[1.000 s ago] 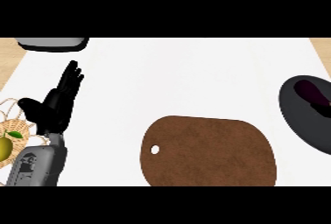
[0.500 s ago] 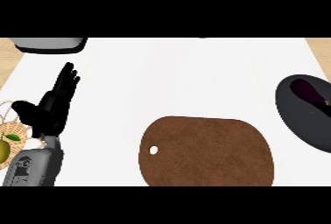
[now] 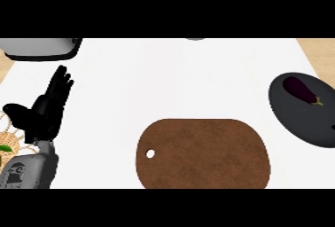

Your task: Pick the eggplant from the cutting board and place it in the pan

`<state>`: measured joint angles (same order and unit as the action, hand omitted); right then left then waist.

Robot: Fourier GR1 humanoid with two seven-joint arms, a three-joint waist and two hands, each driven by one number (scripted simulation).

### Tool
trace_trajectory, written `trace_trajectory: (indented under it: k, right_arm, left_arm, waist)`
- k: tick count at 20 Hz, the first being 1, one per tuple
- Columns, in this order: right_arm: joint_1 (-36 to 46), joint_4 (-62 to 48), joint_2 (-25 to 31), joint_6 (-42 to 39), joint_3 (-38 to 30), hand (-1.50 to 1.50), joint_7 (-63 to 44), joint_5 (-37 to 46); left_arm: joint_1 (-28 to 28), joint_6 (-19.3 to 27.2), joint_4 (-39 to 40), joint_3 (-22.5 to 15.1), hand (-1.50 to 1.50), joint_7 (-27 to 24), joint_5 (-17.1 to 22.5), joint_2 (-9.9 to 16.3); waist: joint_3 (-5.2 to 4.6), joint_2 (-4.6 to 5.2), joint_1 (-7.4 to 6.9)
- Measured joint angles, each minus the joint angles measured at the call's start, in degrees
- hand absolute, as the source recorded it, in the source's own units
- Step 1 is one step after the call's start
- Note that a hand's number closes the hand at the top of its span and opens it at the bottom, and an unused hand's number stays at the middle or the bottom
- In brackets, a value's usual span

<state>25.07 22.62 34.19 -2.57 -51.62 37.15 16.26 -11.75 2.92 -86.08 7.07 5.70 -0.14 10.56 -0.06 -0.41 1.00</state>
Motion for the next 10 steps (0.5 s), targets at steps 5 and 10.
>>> trace_trajectory:
  k: [5,10]
  right_arm:
    - [-8.3,8.0,-0.5,-9.8,-0.8,-1.50,1.3,-4.2]
    - [-18.2,19.5,-3.8,-15.9,-1.9,-1.50,-0.2,-8.1]
  left_arm:
    - [0.5,0.4,0.5,0.5,0.00,-0.4,-0.4,0.2]
    - [0.7,0.8,-0.2,0.5,0.00,0.4,-0.5,0.1]
  waist:
    - [-0.20,-0.34,1.34]
    - [-0.29,-0.43,1.82]
